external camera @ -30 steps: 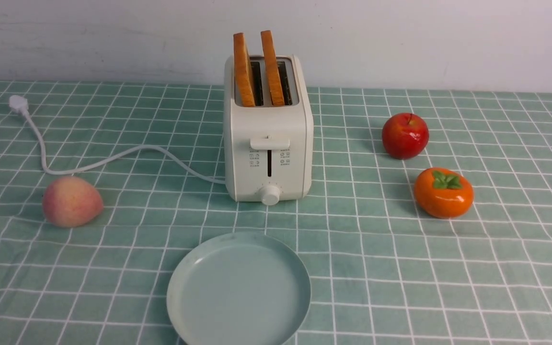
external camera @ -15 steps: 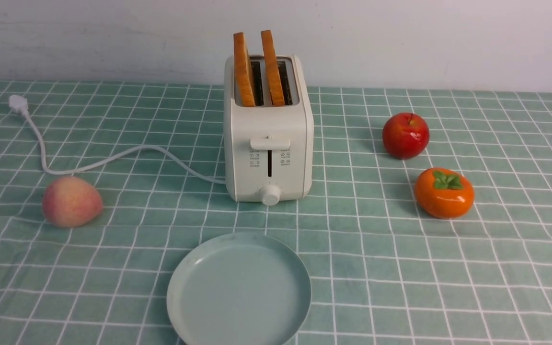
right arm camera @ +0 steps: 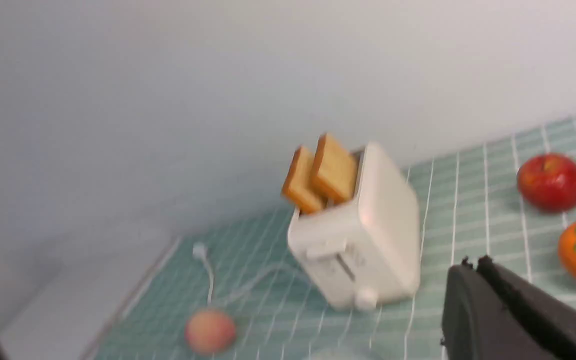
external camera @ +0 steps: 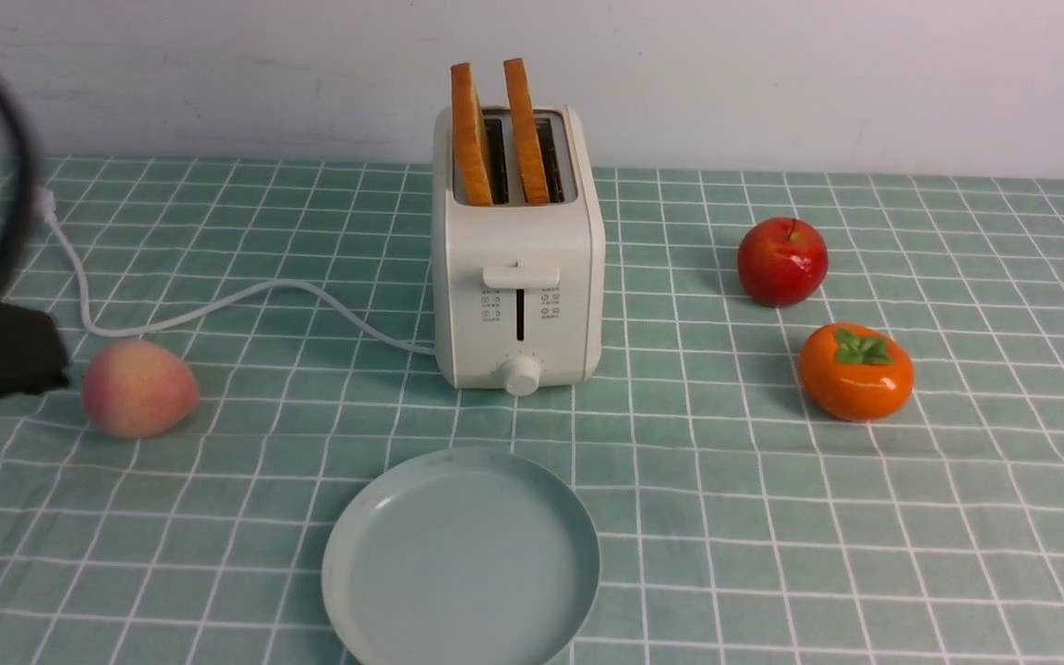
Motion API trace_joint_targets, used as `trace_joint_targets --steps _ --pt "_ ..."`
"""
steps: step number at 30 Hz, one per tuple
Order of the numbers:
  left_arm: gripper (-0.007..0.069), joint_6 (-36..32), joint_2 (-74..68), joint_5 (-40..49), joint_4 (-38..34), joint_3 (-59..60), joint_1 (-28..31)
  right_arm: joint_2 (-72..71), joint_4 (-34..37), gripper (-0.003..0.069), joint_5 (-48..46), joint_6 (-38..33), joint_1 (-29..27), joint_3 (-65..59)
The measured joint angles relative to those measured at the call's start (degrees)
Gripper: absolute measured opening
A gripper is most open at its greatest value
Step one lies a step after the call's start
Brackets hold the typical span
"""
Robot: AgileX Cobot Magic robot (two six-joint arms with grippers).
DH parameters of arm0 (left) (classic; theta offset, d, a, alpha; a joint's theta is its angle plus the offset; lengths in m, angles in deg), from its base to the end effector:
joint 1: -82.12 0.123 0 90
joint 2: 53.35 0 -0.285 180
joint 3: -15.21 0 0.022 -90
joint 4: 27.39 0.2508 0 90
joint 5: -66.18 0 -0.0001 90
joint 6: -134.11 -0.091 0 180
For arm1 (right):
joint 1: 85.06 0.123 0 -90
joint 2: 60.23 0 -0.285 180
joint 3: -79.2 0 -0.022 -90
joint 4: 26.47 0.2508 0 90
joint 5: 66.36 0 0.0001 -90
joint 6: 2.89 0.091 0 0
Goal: Take toasted bread from bread machine on blue coffee table place on plate.
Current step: 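Reach for a toast slice standing in the toaster with the left gripper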
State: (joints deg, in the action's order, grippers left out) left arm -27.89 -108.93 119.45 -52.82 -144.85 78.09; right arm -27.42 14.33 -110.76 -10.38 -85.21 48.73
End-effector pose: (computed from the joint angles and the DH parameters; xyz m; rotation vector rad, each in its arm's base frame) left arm 0.1428 -0.0415 0.3919 -0.3822 2.2243 -0.7496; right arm 0.0544 0.0415 0.3960 0.0202 1.7777 0.7174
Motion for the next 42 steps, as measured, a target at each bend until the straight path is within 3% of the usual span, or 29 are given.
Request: trace_joint_targets --steps 2,4,9,21,24,25,27,28,31,33,38,41,42 --pt "-0.0014 -6.0 -11.4 3.8 -5.6 -5.7 0.0 8.6 -2.3 -0.0015 -15.1 -0.6 0.0 9.4" --pt "-0.0014 -10.1 -17.3 4.6 -9.6 -8.5 0.0 12.0 -2.9 -0.0008 -20.2 -0.6 0.0 12.6" --pt "-0.0014 -16.5 -28.2 -0.1 -14.0 -14.9 -1.5 13.7 -5.1 0.0021 -22.8 -0.6 0.0 14.2" --pt "0.0001 -21.3 -49.3 -13.9 -10.2 -38.4 -9.6 13.4 -5.7 0.0075 -22.7 0.8 0.0 14.3" --pt "0.0104 -21.5 -54.5 -19.5 -10.4 -40.9 -10.0 13.4 -5.7 0.008 -22.5 1.0 0.0 14.3" --pt "0.0104 -21.5 -54.7 -19.8 -10.4 -40.9 -10.0 13.4 -5.7 0.0081 -22.5 1.0 0.0 14.3" --pt "0.0252 -21.5 -57.9 -24.4 -10.5 -41.2 -10.0 13.4 -5.7 0.0087 -21.6 1.0 0.0 14.3" --pt "0.0264 -21.5 -58.2 -24.7 -10.5 -41.2 -10.0 13.4 -5.7 0.0087 -21.5 1.0 0.0 14.3" --pt "0.0459 -21.6 -62.2 -30.1 -12.9 -41.4 -10.0 13.4 -5.7 0.0092 -19.8 1.0 0.0 14.3" --pt "0.0538 -21.6 -64.0 -31.5 -15.3 -41.4 -10.0 13.4 -5.7 0.0094 -19.7 1.0 0.0 14.3" --pt "0.06 -23.0 -65.8 -32.6 -18.4 -41.4 -10.3 13.4 -5.7 0.0101 -19.6 1.0 0.0 13.9" --pt "0.057 -25.1 -66.1 -33.8 -19.1 -41.4 -10.6 13.4 -5.7 0.0106 -19.5 1.0 0.0 12.9" --pt "0.0526 -25.8 -66.5 -34.6 -19.3 -41.5 -10.7 13.4 -5.7 0.0106 -19.5 1.0 0.0 12.2"
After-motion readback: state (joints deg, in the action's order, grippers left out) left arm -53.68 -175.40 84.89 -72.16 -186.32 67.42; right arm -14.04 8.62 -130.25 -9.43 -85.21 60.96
